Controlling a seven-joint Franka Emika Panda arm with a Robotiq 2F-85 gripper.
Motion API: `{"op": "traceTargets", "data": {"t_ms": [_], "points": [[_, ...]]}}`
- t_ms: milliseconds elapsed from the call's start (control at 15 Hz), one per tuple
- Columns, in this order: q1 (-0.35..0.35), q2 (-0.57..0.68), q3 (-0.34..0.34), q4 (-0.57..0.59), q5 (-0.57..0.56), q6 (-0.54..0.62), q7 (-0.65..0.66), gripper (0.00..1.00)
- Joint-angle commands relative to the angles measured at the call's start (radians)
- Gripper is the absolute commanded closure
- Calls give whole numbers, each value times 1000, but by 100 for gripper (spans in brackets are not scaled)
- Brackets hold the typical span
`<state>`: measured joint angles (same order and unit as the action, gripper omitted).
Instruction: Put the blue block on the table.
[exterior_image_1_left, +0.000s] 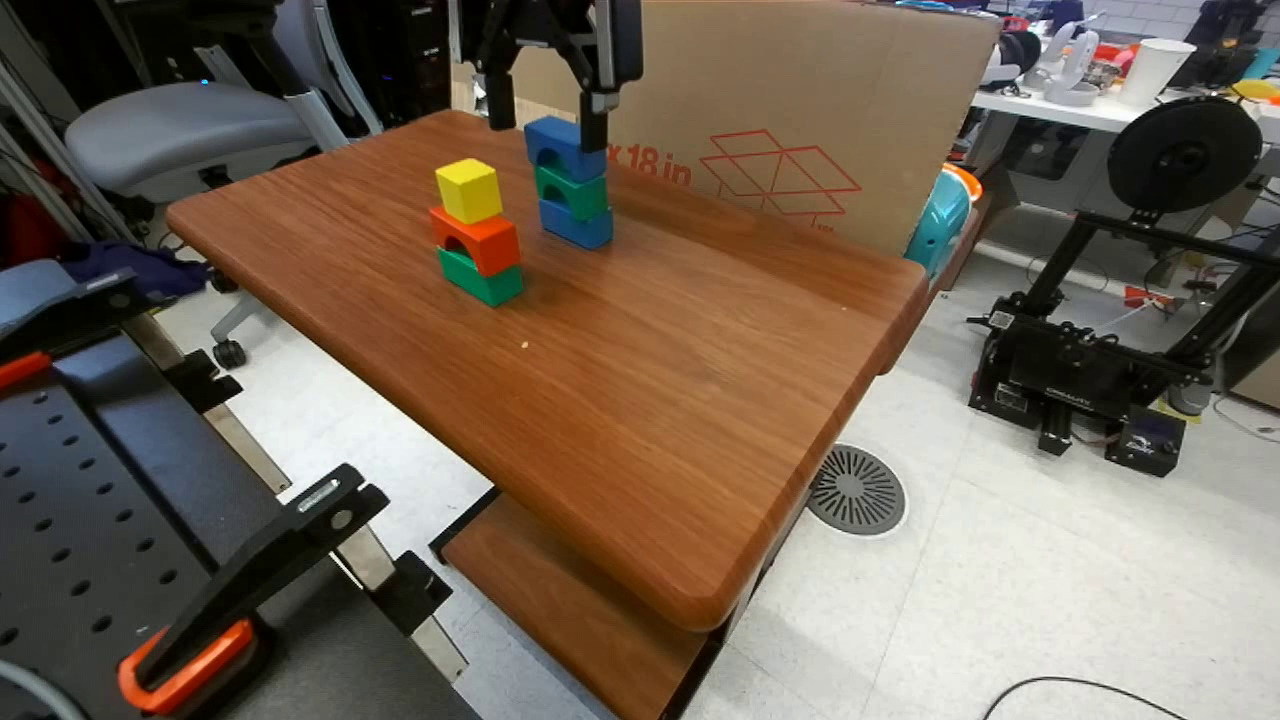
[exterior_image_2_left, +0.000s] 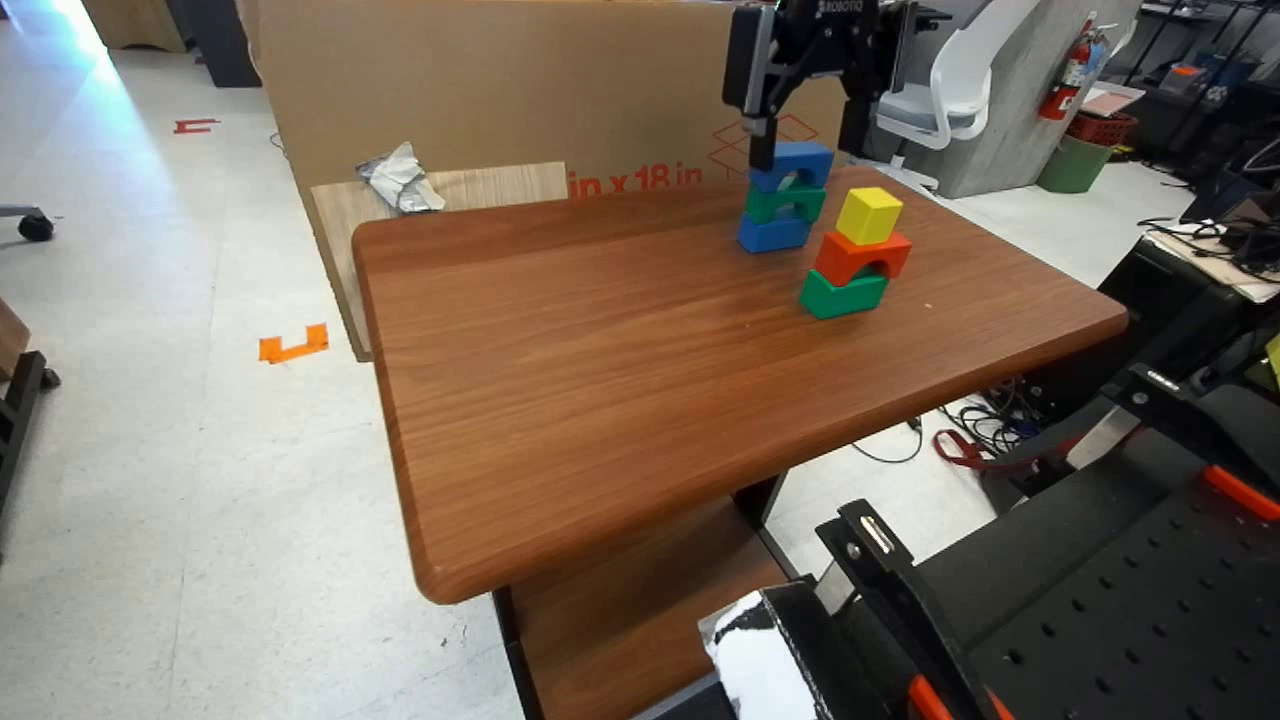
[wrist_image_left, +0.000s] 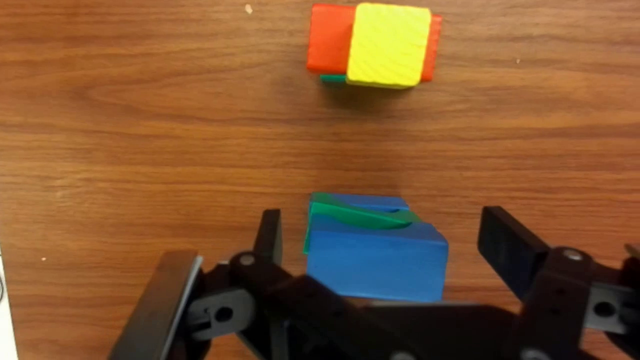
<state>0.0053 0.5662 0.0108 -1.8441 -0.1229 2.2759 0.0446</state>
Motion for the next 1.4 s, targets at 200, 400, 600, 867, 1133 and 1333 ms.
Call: {"op": "traceTargets", "data": {"t_ms": [200,400,600,867,1133,1333], "points": [[20,56,-6,77,12,-42,-12,0],[14,57,-1,85,24,-45,-19,34],[-2,40,1,70,38,-35,-35,58],[-14,3,9,42,63,-40,-64,58],[-1,-61,15,5,60,-45,-82,58],[-6,-100,-7,-16,47,-70,-67,58]]}}
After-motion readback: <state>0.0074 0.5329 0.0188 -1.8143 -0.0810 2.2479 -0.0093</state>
